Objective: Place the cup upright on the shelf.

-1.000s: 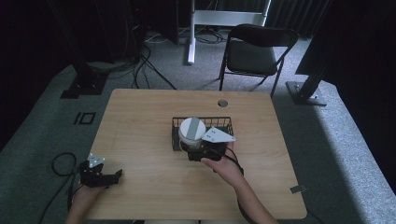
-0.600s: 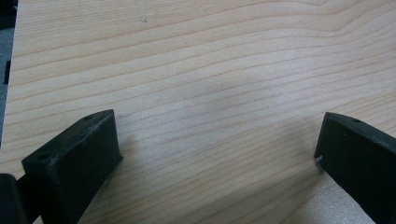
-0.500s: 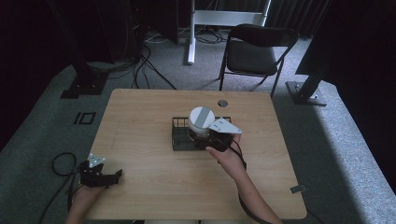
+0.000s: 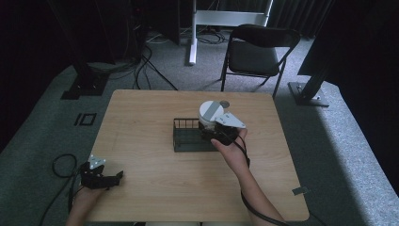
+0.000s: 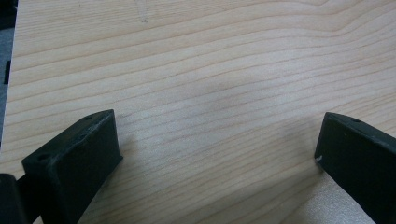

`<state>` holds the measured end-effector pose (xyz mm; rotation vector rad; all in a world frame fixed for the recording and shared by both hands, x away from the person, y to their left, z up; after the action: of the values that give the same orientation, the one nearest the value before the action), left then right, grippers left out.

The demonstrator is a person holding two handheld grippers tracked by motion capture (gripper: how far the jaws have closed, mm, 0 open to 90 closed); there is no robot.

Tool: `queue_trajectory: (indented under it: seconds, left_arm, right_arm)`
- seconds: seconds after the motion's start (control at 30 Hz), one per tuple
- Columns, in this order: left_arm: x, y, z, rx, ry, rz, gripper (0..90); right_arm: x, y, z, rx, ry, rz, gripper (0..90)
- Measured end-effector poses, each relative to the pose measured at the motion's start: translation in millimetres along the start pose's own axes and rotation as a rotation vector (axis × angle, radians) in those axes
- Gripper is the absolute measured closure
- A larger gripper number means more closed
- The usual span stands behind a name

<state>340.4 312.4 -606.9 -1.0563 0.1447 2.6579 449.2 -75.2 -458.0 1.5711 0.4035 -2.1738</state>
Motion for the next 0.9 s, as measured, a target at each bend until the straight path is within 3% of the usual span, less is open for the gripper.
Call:
queue_trajectory:
  seconds: [0.17,0.43,0.63,0.9]
  left_arm:
    - [0.0,0.0,0.0,0.000,-0.001,0.000,0.1]
    - [0.0,0.0,0.0,0.001,0.000,0.000,0.1]
    - [0.0,0.0,0.0,0.000,0.000,0.000,0.1]
    - [0.0,0.0,0.0,0.000,0.000,0.000,0.1]
  right_arm:
    - [11.1,19.3,-10.0,0.089,-0.021,-0.014,18.4]
    - [29.3,29.3,-19.6,0.154,-0.075,-0.027,18.5]
    - [38.3,32.8,-23.6,0.169,-0.107,-0.066,18.4]
    - [45.6,33.4,-27.6,0.179,-0.139,-0.071,18.4]
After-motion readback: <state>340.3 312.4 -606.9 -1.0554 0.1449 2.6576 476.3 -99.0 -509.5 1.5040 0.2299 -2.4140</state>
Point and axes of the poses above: each handheld gripper's, and its own axes: z roughly backward along the jaws, x roughly out of its underside, y roughly to its right, the point moved 8 cm from there along -z, roughly forward along the jaws
